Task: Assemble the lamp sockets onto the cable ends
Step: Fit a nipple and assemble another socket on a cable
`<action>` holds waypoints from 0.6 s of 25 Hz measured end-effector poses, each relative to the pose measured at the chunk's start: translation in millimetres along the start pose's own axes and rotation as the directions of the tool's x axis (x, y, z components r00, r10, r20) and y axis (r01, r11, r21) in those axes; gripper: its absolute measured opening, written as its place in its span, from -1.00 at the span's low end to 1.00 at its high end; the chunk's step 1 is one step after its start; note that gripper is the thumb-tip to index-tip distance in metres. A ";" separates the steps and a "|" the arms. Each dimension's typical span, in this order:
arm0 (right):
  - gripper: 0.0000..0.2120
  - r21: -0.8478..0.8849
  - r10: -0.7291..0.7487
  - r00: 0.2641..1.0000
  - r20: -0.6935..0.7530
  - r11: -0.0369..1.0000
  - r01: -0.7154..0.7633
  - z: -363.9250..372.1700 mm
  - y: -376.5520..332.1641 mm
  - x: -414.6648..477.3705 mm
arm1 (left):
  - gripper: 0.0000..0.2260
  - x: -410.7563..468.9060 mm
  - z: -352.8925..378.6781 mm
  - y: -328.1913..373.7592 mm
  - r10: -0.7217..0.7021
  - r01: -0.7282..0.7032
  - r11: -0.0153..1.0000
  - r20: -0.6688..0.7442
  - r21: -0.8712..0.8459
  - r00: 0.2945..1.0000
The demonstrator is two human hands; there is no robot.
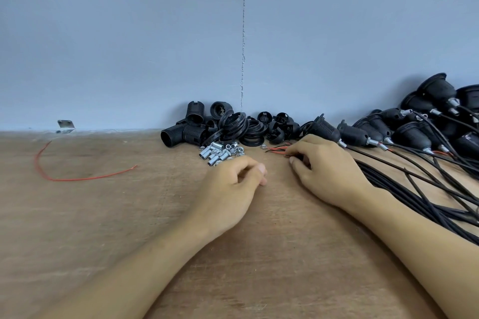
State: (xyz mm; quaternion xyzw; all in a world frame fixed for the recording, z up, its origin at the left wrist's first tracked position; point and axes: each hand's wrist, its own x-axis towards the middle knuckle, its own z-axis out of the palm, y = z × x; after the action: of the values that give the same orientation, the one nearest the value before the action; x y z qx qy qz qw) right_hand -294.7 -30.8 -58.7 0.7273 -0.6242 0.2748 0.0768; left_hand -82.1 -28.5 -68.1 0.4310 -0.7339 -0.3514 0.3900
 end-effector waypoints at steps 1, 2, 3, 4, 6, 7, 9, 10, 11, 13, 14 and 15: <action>-0.82 -0.016 -0.010 1.000 0.025 1.000 0.010 0.6 -1.2 -0.6 | -0.88 0.3 0.0 -0.2 0.001 -0.002 0.999 0.021 0.049 1.000; -0.83 -0.023 -0.022 0.999 0.040 0.999 0.022 1.3 -3.4 -1.5 | -0.87 0.1 0.1 -0.5 0.005 -0.009 0.995 0.043 0.098 0.999; -0.82 -0.023 -0.032 0.998 0.047 0.999 0.033 2.2 -6.0 -2.4 | -0.85 -0.2 0.5 -0.4 0.007 -0.015 0.990 0.061 0.137 0.998; -0.82 -0.015 -0.037 0.998 0.047 0.999 0.038 2.8 -8.7 -3.0 | -0.84 -0.6 0.8 -0.2 0.007 -0.018 0.986 0.071 0.169 0.997; -0.82 0.013 -0.043 0.998 0.051 0.999 0.043 4.7 -15.2 -3.4 | -0.84 -1.8 0.8 2.0 0.020 -0.035 0.976 0.073 0.214 0.997; -0.82 0.022 -0.053 0.997 0.063 0.998 0.052 6.4 -19.2 -3.4 | -0.85 -2.3 0.7 2.5 0.038 -0.054 0.972 0.074 0.229 0.997; -0.82 0.031 -0.078 0.993 0.084 0.997 0.076 10.6 -28.0 -2.0 | -0.85 -2.1 1.3 2.0 0.087 -0.105 0.964 0.083 0.243 0.993; -0.82 0.039 -0.084 0.993 0.087 0.996 0.081 12.4 -32.6 -0.5 | -0.86 -2.2 1.9 2.1 0.109 -0.126 0.961 0.082 0.248 0.991; -0.83 0.049 -0.086 0.993 0.086 0.995 0.082 14.1 -36.4 0.7 | -0.86 -2.1 2.7 2.2 0.133 -0.147 0.955 0.070 0.257 0.989; -0.86 0.057 -0.086 0.993 0.080 0.995 0.081 17.9 -42.7 2.5 | -0.83 -1.4 0.7 0.3 0.191 -0.173 0.922 -0.020 0.346 0.981; -0.88 0.052 -0.081 0.994 0.073 0.996 0.077 19.8 -44.8 3.3 | -0.80 -0.5 -2.3 -1.5 0.211 -0.158 0.894 -0.082 0.418 0.974; -0.89 0.048 -0.072 0.995 0.064 0.996 0.069 21.9 -46.7 3.9 | -0.78 0.9 -6.8 -3.8 0.206 -0.114 0.871 -0.145 0.477 0.968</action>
State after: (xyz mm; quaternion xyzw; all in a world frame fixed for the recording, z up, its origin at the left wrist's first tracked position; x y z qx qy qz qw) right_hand -243.4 -34.4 -64.3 0.7592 -0.5937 0.2622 0.0492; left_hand -75.1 -32.0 -68.0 0.4810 -0.7890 -0.0884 0.3719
